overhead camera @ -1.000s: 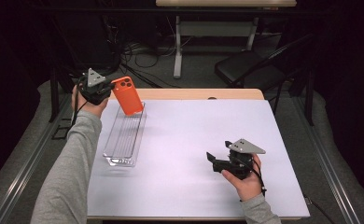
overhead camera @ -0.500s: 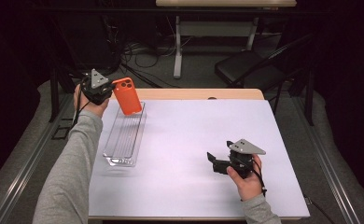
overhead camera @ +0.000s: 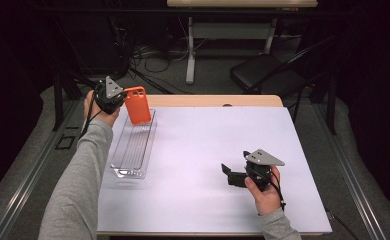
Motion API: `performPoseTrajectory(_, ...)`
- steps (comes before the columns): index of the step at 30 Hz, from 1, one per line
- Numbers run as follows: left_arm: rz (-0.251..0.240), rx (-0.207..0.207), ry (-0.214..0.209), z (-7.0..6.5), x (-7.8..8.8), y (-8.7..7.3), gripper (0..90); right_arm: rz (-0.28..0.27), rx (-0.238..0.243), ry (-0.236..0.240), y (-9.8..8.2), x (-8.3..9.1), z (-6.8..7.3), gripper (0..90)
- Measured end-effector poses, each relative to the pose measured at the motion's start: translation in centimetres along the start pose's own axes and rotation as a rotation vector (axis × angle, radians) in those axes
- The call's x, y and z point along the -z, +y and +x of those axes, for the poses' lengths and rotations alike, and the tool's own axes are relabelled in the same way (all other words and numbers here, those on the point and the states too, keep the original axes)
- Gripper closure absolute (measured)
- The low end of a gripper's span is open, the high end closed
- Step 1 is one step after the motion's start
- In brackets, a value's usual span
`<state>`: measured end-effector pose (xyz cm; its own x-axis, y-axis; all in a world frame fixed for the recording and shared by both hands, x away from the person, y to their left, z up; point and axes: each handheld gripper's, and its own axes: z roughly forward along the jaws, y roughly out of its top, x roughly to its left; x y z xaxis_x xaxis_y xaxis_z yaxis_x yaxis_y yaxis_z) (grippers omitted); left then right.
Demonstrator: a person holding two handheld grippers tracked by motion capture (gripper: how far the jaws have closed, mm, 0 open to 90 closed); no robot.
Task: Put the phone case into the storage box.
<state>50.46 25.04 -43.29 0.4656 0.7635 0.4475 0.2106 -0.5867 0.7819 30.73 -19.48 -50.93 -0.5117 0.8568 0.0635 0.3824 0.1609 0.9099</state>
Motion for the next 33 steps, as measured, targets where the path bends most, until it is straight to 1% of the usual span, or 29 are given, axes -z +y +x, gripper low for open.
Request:
performPoseTrajectory(4,0.002,-0.011,-0.004,-0.3,-0.3,0.0,81.0,0.001,0.01,-0.003,-0.2,-0.2,0.1,5.9)
performPoseTrajectory(7,0.004,-0.028,-0.003,-0.5,-0.6,-0.1,81.0,0.011,0.023,-0.002,-0.3,-0.3,0.1,3.2)
performPoseTrajectory(17,0.005,-0.068,-0.014,-1.1,-1.5,-0.2,81.0,0.013,0.029,0.001,-0.4,-0.3,0.2,2.7)
performPoseTrajectory(18,0.006,-0.066,-0.017,-1.2,-1.6,-0.2,81.0,0.014,0.028,0.002,-0.4,-0.4,0.2,2.8)
performPoseTrajectory(23,0.015,-0.1,-0.018,-1.7,-2.0,-0.2,81.0,0.017,0.032,0.008,-0.5,-0.4,0.3,2.8)
performPoseTrajectory(26,0.014,-0.113,-0.019,-1.8,-2.2,-0.2,81.0,0.018,0.031,0.01,-0.6,-0.5,0.3,2.8)
performPoseTrajectory(31,0.015,-0.126,-0.014,-1.9,-2.4,-0.4,81.0,0.018,0.03,0.009,-0.7,-0.5,0.3,2.8)
performPoseTrajectory(33,0.011,-0.125,-0.014,-1.9,-2.5,-0.4,81.0,0.019,0.029,0.009,-0.7,-0.6,0.3,2.8)
